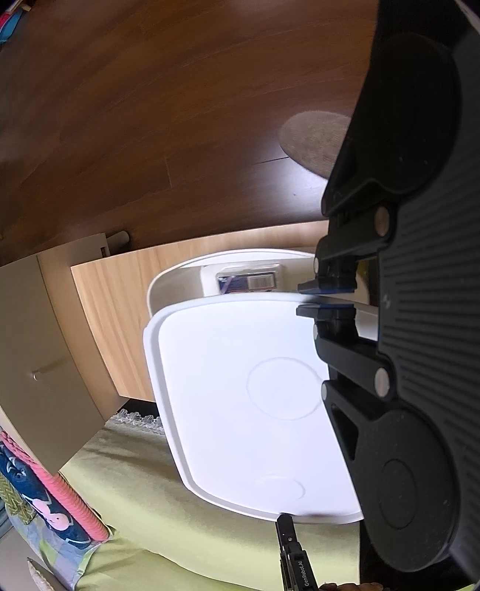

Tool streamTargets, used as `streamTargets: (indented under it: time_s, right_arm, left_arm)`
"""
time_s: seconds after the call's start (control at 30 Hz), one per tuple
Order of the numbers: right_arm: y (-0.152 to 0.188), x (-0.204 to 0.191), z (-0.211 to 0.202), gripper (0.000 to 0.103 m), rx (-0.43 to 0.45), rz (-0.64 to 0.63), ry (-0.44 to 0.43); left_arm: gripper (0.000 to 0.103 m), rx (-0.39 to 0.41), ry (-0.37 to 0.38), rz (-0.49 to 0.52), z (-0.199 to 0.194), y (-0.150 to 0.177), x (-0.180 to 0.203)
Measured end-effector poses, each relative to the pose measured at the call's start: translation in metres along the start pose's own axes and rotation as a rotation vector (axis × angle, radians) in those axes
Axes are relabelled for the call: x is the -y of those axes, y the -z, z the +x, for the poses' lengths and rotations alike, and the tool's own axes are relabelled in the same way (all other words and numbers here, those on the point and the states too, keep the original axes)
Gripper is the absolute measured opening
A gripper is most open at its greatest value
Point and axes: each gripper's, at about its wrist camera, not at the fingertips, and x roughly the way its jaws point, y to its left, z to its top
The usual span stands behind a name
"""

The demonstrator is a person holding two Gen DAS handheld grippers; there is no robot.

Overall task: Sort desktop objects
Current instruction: 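Carry the white tray lid toward the basin with both tools, then hold the white lid with both tools above the basin rim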

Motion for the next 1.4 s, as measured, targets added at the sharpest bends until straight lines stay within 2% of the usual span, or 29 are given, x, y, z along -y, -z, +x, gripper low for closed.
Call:
streamTargets:
  time_s: [0.83, 1.4]
  right_arm:
    - [0.062, -0.014, -0.037, 0.006, -0.022, -0.063, 0.045]
    - [0.077, 0.001, -0.035, 0.006, -0.064, -0.077, 0.062]
  left_arm:
    - [0.003, 0.000, -0.002, -0.018, -0.038, 0.070, 0.011]
    - [0.004, -0.024, -0.014, -0.020, -0.029, 0.086, 0.028]
